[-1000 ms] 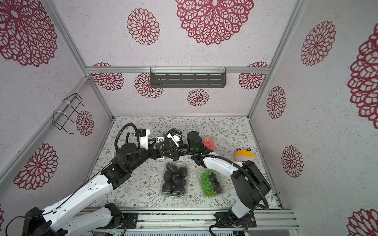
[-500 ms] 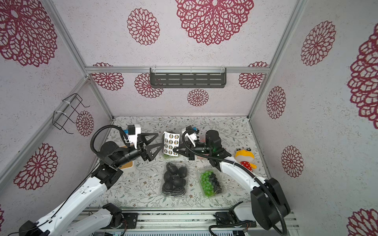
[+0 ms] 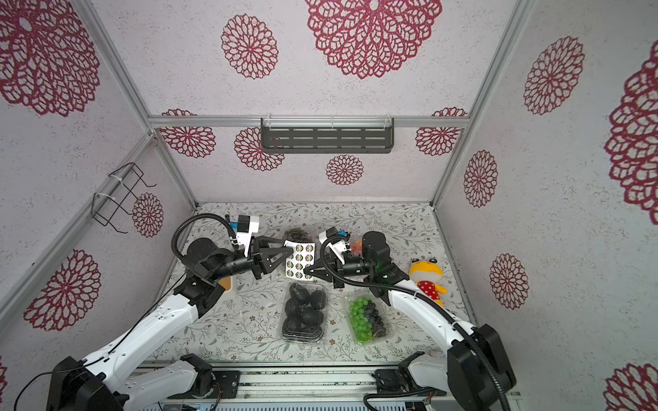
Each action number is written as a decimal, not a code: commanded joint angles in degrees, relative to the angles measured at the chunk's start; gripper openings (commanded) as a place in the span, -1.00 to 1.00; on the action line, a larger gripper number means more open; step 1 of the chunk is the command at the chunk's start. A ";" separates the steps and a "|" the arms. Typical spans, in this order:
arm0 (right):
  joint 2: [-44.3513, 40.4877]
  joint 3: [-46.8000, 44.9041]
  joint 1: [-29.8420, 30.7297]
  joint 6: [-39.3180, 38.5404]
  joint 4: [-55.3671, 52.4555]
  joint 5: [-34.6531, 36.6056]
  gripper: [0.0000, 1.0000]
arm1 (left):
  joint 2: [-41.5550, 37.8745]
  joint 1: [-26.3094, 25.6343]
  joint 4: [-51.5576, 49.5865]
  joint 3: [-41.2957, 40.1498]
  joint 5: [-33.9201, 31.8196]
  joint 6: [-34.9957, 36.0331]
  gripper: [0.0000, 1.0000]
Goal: Label fruit boxes
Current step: Pick up the label sticker from the center of the board, then adjust the label sticker.
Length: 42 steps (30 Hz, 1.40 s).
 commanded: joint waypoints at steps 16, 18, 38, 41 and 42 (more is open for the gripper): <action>-0.77 0.90 -1.28 -0.51 3.62 2.25 -0.08 | 1.85 -0.20 1.83 1.61 2.56 -0.56 -1.00; -0.64 1.89 -2.05 0.96 5.83 2.36 -0.04 | 1.71 -0.20 1.53 1.53 2.56 -0.78 -1.00; 5.19 5.60 -3.04 13.67 24.59 -5.30 -0.68 | 0.33 -0.82 -2.93 0.45 1.78 4.07 -1.00; 4.64 5.46 -3.07 12.43 23.38 -4.83 -0.80 | 0.94 -0.82 -2.59 0.74 2.63 4.02 -1.00; 4.72 5.67 -3.04 12.07 22.80 -4.75 -0.83 | 1.16 -0.84 -2.14 0.78 2.97 3.67 -1.00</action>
